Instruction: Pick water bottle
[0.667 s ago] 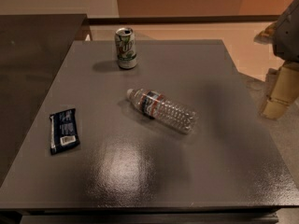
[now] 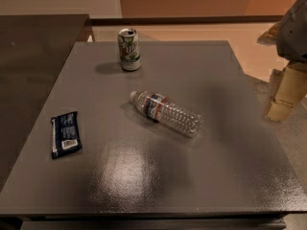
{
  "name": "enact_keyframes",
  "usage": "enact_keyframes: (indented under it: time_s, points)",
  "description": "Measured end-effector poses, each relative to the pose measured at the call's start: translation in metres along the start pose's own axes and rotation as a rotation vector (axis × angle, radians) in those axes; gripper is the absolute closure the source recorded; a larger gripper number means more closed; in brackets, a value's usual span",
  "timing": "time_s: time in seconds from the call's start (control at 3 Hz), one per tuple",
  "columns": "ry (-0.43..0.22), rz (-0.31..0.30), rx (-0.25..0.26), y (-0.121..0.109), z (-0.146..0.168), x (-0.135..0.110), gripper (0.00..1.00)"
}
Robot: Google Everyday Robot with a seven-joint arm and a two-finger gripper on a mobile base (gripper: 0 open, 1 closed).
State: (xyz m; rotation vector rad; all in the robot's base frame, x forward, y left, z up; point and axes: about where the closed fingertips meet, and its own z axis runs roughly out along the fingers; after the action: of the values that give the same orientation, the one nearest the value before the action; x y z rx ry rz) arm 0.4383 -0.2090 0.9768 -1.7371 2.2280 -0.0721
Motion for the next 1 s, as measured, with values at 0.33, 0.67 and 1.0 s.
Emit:
enact_keyframes:
  time_s: [0.33,0.67,1.0]
  points:
    - [-0.028,-0.02,-0.028,0.013,0.01,-0.027,0.0]
    - [-0.035,-0.031,-0.031,0.026,0.032,-0.063,0.0]
    - [-0.017,-0.024,-0.01,0.032,0.063,-0.095,0.0]
